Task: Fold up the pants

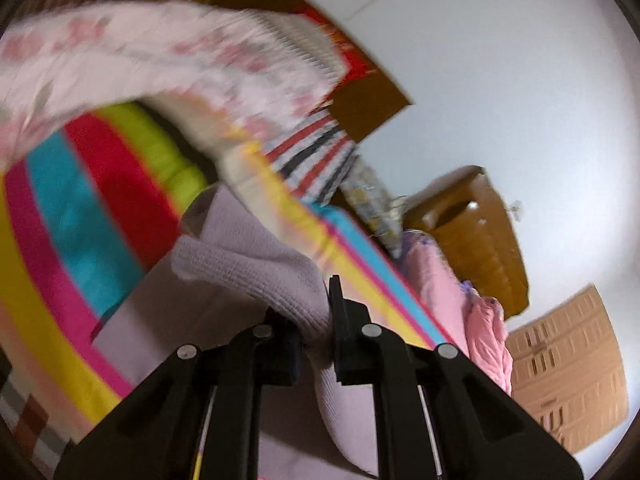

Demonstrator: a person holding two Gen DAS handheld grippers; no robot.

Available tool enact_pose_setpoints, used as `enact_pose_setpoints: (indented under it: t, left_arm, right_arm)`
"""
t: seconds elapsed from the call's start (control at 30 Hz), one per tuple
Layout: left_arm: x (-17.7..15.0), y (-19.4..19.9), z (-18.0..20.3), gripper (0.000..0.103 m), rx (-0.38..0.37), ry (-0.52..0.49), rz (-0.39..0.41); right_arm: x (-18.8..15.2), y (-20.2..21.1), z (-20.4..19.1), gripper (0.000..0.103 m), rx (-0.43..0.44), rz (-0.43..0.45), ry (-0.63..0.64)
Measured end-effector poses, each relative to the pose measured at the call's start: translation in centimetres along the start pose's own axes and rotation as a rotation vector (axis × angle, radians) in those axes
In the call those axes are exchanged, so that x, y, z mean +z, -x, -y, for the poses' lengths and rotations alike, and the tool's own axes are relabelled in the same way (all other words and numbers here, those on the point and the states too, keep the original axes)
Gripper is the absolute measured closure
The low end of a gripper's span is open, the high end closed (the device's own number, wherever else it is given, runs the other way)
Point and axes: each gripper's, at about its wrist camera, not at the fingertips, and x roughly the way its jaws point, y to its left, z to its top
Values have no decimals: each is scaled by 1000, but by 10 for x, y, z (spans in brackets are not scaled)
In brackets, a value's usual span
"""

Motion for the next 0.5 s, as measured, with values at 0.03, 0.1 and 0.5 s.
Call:
enact_pose_setpoints:
  t: [0.03, 0.1, 0.5]
  left_arm:
    - [-4, -2, -12, 92, 7, 21, -9]
    - [-5, -2, -21, 92, 10, 36, -14]
    - [22, 17, 42, 92, -99, -44, -19]
  right_arm:
    - [0, -3, 0, 47, -4, -9, 6]
    - [2, -2, 3, 48, 16, -8, -8]
    - [54, -30, -60, 54, -71, 65, 217]
